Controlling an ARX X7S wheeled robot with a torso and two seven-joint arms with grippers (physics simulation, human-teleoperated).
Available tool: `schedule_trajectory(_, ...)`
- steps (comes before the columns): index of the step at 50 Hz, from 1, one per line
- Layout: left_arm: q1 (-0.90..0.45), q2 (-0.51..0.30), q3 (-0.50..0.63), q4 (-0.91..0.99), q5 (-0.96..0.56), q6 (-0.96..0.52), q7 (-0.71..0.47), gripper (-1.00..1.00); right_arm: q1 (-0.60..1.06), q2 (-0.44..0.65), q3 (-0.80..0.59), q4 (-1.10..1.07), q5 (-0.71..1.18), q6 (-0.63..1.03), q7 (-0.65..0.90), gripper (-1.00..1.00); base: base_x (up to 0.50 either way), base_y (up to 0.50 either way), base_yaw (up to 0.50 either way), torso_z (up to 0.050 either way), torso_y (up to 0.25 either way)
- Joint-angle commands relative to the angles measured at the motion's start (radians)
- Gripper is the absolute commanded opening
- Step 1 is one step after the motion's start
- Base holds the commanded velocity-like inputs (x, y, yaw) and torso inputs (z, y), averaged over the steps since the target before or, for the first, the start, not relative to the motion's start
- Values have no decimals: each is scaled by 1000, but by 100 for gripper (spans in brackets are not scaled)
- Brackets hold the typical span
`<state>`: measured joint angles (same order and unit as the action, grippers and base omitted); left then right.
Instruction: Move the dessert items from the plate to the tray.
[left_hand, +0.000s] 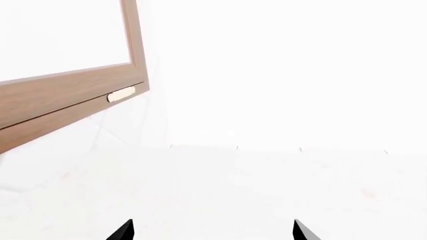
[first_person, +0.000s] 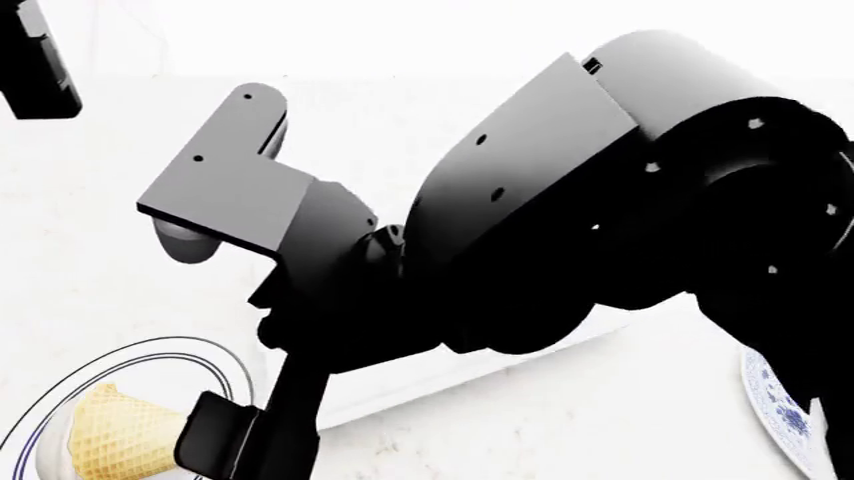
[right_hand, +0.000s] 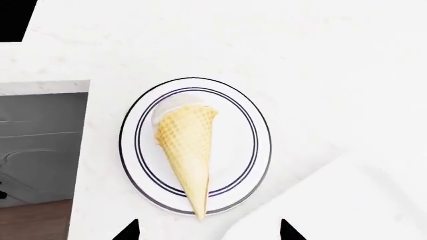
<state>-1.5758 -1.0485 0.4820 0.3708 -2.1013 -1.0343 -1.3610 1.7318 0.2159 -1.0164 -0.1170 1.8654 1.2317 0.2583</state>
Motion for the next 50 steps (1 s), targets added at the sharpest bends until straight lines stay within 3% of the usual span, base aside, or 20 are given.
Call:
schedule_trajectory(1,2,-17,-4,8,-12,10,0,100,-44,-77,-28,32,-123,-39,-82,100,0,0,0,0,0)
schedule_trajectory(37,48,-62,-21,46,-6,52,17,100,-114,-209,-173,166,-372,-202,-239,100,0,0,0,0,0)
schedule_trajectory(50,35,-66,-21,47,-15,53,17,100,-4,-215,-434,212,-248,-442,-272,100,0,0,0,0,0)
